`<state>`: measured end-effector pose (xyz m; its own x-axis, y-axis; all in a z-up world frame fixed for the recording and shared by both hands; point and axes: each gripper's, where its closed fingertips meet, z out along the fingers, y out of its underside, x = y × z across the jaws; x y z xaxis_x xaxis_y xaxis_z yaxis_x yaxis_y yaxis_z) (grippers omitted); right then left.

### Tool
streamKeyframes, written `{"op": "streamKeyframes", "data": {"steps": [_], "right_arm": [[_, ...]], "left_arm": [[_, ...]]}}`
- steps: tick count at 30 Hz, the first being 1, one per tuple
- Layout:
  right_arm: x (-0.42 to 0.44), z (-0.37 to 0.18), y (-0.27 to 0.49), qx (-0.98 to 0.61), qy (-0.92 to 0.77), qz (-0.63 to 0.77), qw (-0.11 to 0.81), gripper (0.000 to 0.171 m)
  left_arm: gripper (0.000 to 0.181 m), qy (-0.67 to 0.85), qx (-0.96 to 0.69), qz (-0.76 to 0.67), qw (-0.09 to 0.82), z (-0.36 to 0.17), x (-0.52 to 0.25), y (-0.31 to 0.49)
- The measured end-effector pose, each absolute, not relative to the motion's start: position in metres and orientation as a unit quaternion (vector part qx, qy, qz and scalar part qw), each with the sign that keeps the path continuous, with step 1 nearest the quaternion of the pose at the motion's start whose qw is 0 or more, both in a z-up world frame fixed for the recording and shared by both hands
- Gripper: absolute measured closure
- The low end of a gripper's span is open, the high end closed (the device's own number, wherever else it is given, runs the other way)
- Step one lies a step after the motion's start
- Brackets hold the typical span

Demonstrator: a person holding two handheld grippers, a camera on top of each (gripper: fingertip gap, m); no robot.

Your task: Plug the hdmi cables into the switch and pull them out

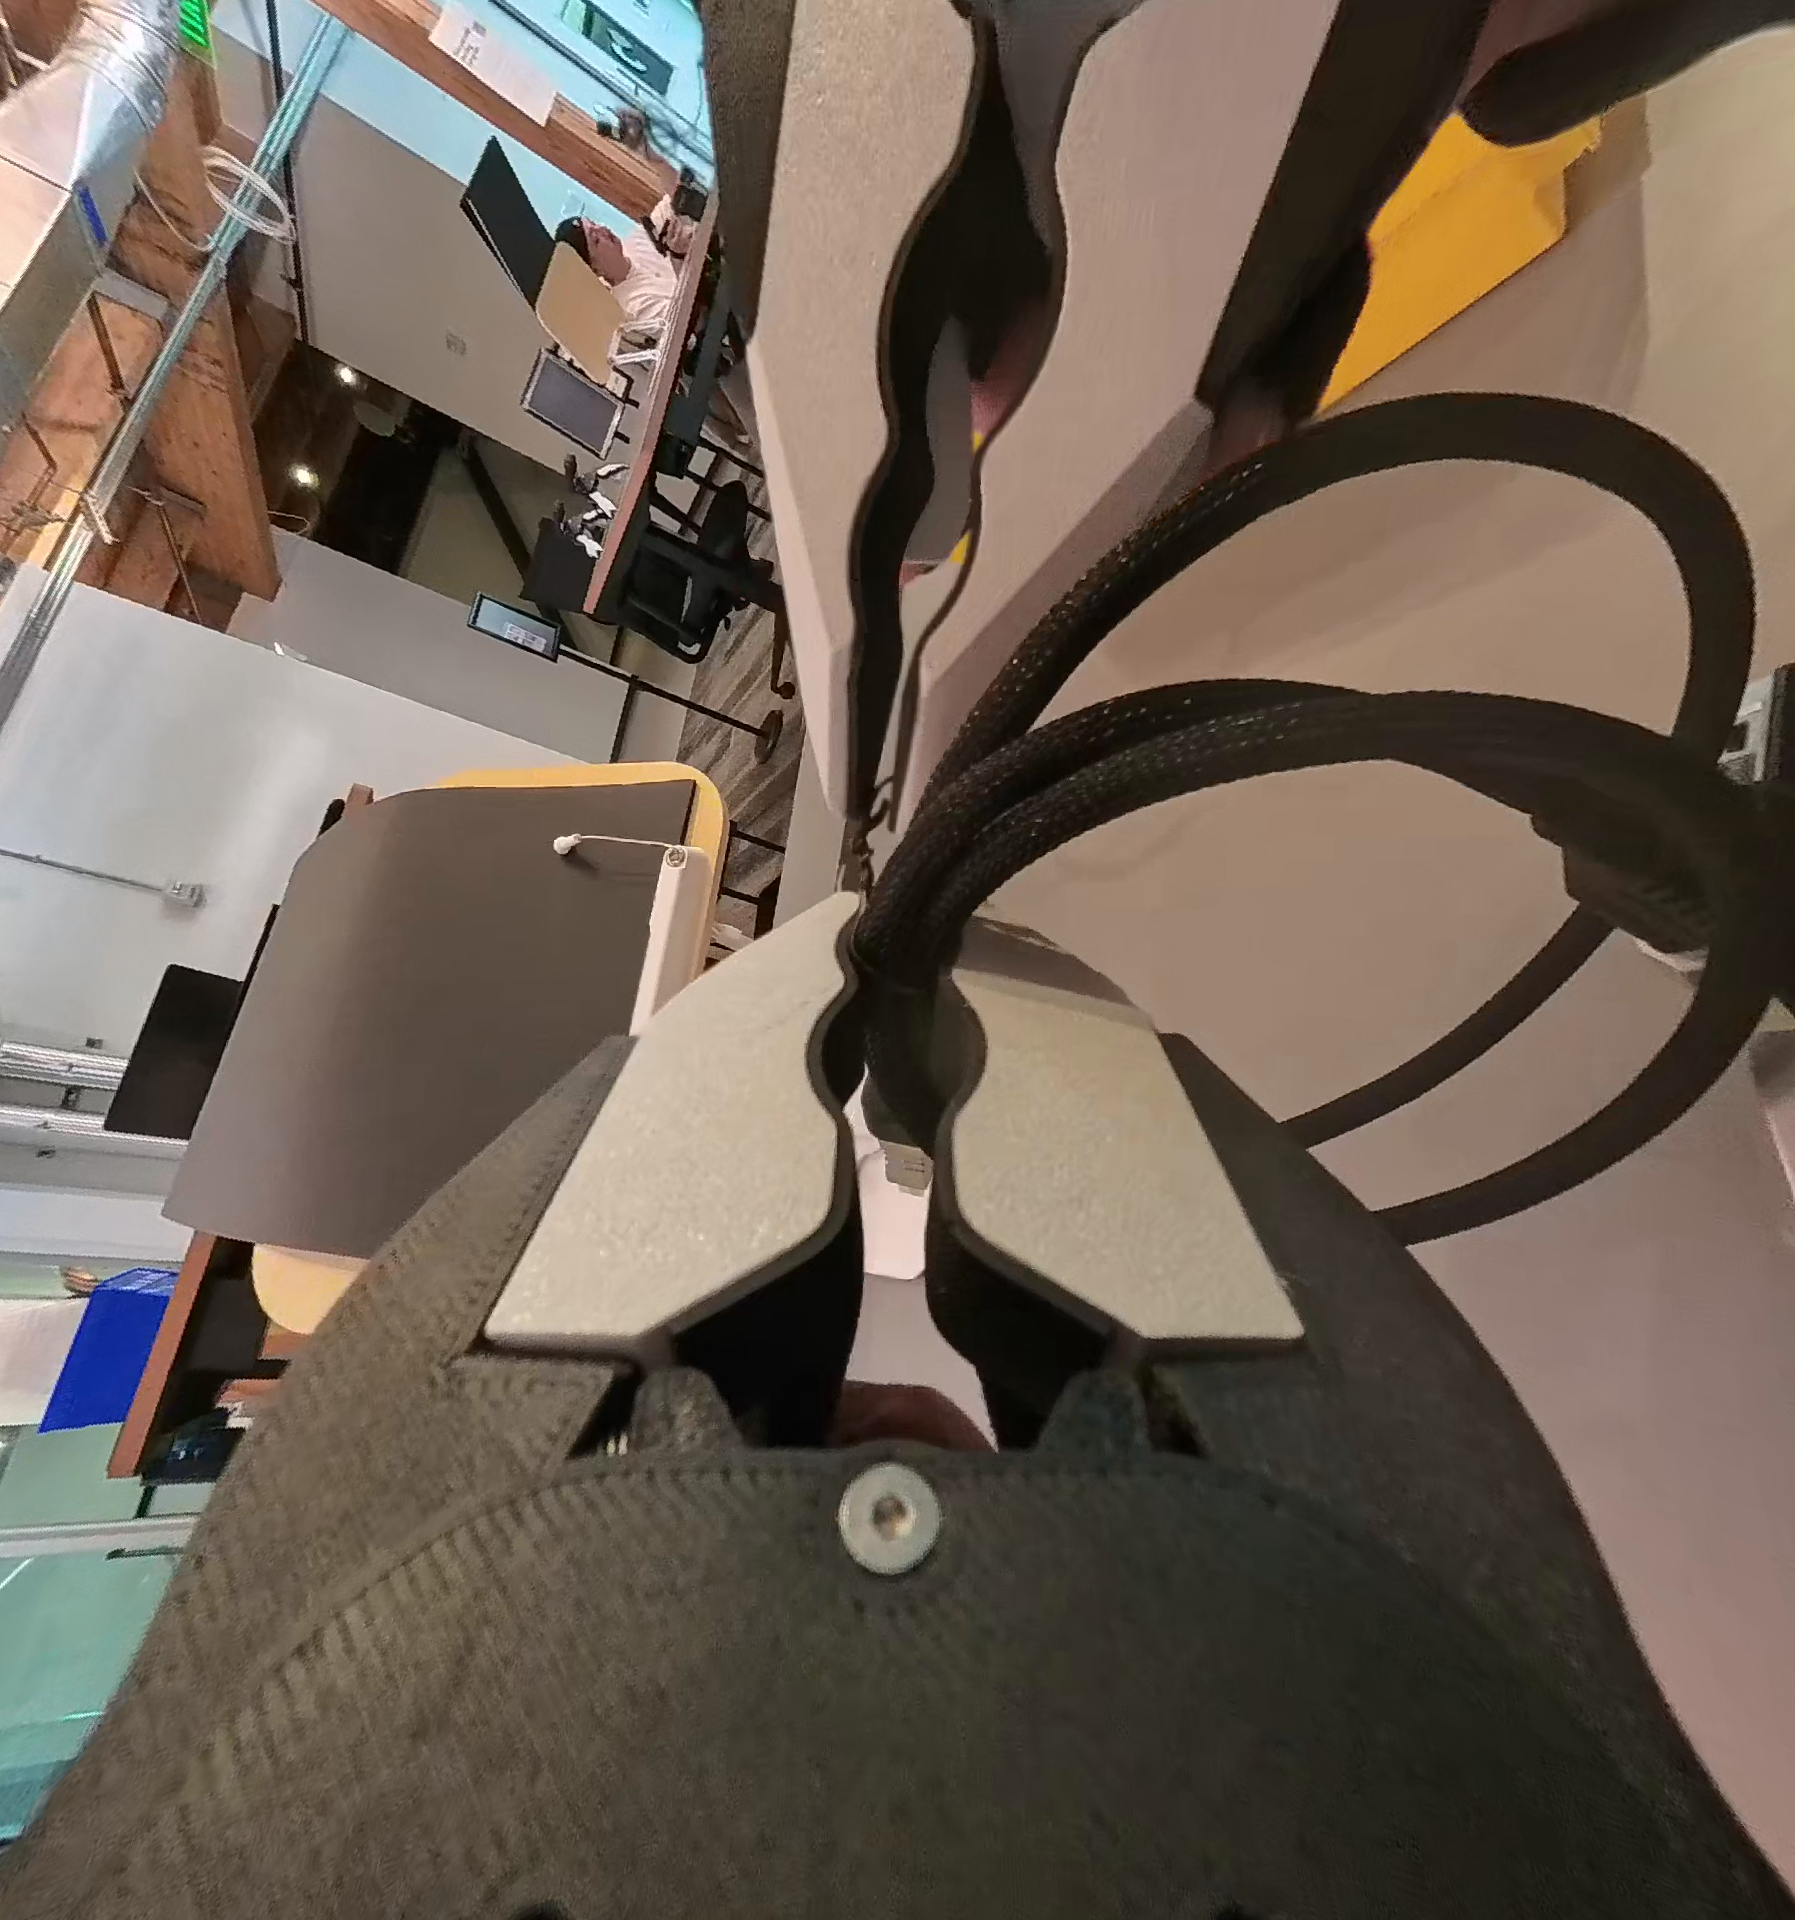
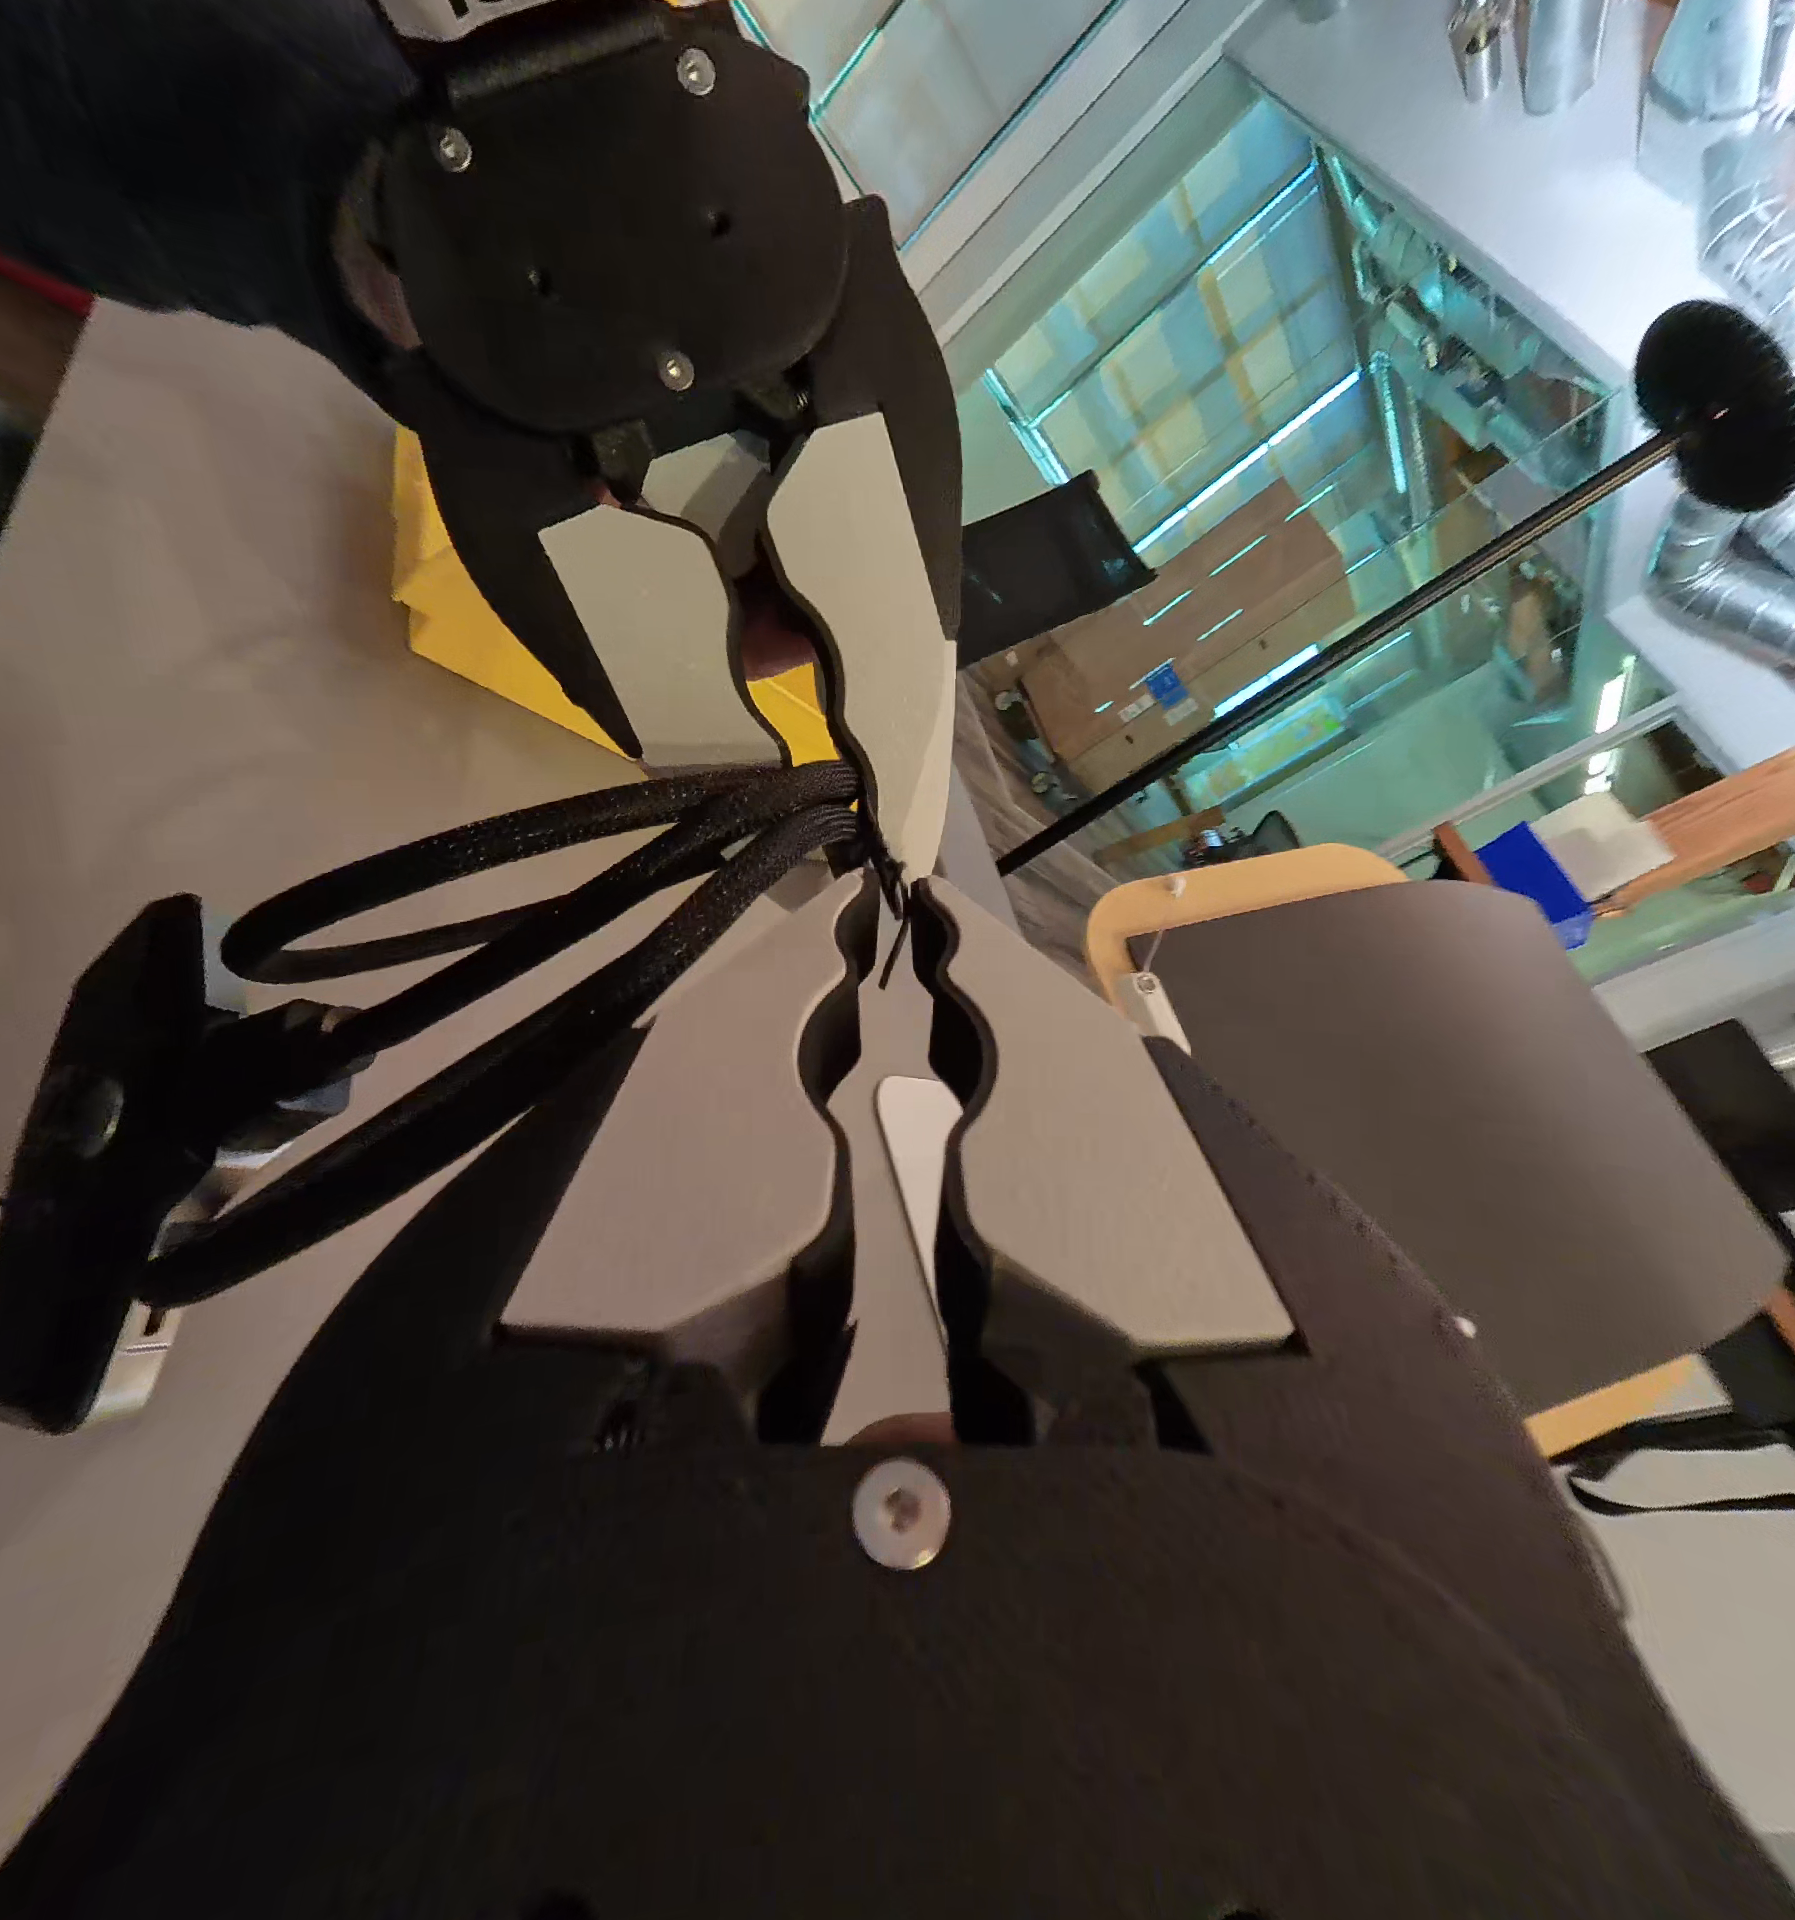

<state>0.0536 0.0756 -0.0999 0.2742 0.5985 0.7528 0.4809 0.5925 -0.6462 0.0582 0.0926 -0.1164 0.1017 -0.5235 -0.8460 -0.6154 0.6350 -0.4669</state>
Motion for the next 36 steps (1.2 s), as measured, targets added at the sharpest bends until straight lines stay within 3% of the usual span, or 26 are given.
{"op": "streamKeyframes", "data": {"steps": [27,32,36], "right_arm": [[0.0533,-0.1003,0.0762,-0.421,-0.615,-0.032,0.666,0.171],[0.0536,-0.1003,0.0755,-0.441,-0.612,0.000,0.656,0.171],[0.0535,-0.0963,0.0729,-0.491,-0.578,0.119,0.640,0.171]], "left_arm": [[0.175,0.671,-0.432,0.032,0.602,-0.1179,0.0611,0.0911],[0.175,0.671,-0.431,0.035,0.602,-0.1184,0.0614,0.0914],[0.175,0.670,-0.423,0.043,0.608,-0.1147,0.0615,0.0907]]}}
